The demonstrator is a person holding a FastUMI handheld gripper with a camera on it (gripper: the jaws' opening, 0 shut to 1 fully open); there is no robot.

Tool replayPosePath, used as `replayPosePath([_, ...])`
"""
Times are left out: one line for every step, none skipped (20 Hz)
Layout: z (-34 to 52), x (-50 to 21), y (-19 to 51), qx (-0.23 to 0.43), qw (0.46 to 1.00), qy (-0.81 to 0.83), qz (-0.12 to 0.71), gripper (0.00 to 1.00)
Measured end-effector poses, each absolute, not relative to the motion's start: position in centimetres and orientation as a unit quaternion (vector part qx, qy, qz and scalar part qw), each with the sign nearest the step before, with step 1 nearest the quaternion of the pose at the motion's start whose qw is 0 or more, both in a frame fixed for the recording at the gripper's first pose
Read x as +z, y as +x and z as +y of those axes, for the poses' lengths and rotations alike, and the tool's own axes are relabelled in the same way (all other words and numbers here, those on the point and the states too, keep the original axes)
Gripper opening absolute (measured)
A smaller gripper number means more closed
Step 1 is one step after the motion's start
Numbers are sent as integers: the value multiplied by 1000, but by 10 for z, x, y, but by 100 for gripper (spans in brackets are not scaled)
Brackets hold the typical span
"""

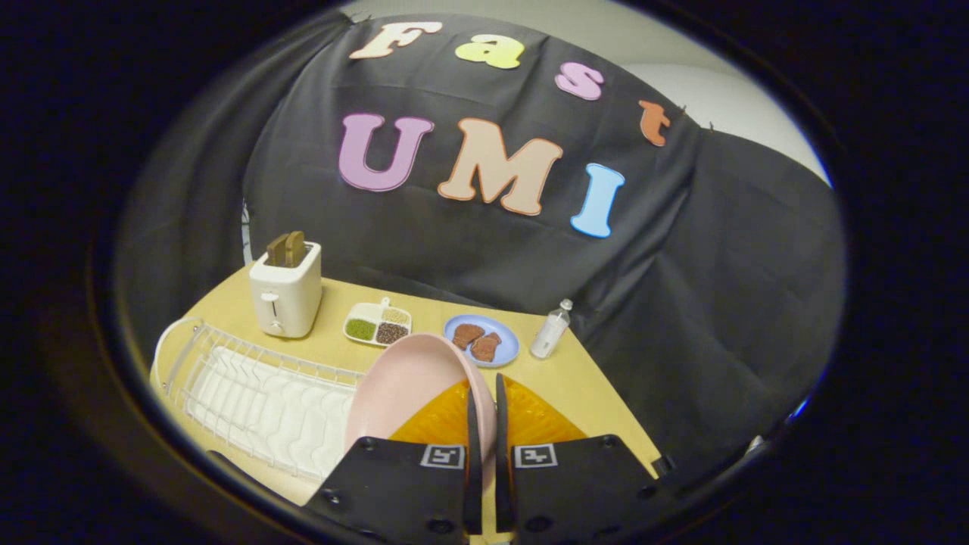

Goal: Take the plate from the dish rack, then take the spoon from the basket and place it into the plate.

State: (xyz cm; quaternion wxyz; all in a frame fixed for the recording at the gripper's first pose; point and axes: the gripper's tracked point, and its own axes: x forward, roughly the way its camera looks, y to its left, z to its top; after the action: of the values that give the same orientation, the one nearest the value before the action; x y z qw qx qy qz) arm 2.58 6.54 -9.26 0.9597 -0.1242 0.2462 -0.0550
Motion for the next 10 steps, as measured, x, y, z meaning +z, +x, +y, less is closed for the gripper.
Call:
replayPosePath([55,-90,19,-56,961,-114,245,10])
replayPosePath([44,-86,14,-61,963,-107,239,10])
replayPosePath([31,-83,8,-66,964,-103,237,10])
replayPosePath([18,-82,1,-71,965,-96,234,10])
replayPosePath([7,-83,-5,-75,965,-87,234,10])
replayPosePath([-3,-84,-12,-78,966,-76,235,10])
replayPosePath([-12,-85,-18,-78,967,-64,235,10])
replayPosePath([-20,-89,-22,-77,967,-55,235,10])
replayPosePath([-28,-92,-27,-75,968,-47,236,10])
replayPosePath([-35,-98,-32,-74,968,-42,237,10])
